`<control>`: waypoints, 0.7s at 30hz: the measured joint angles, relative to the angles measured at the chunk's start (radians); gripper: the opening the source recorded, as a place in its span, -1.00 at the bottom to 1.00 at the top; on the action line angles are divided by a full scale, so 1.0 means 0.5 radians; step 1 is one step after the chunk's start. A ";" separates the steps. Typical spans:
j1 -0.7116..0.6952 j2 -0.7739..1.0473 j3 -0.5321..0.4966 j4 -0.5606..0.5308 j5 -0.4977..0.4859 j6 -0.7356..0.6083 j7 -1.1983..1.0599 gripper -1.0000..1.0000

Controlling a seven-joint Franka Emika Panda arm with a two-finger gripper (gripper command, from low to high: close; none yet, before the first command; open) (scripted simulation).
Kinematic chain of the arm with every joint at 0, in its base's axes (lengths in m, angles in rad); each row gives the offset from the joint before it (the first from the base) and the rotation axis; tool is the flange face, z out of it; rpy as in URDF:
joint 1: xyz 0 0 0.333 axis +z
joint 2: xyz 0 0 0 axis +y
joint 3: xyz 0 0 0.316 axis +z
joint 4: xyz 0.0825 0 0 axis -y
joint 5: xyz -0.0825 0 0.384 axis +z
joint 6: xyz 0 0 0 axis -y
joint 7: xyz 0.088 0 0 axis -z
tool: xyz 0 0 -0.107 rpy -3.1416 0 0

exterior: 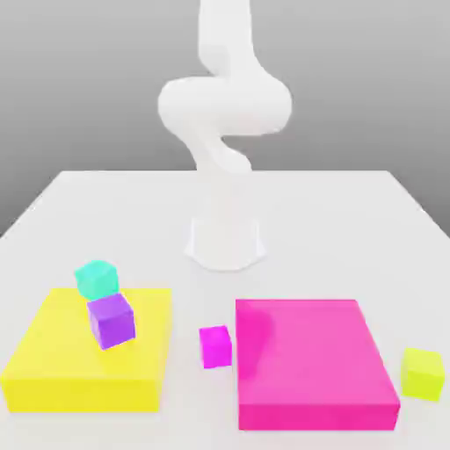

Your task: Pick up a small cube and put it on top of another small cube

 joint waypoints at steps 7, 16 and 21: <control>0.209 0.519 0.103 -0.073 -0.036 0.200 -0.304 0.00; 0.435 1.171 0.273 -0.164 -0.098 0.450 -0.671 0.00; 0.608 1.536 0.353 -0.214 -0.167 0.588 -0.852 0.00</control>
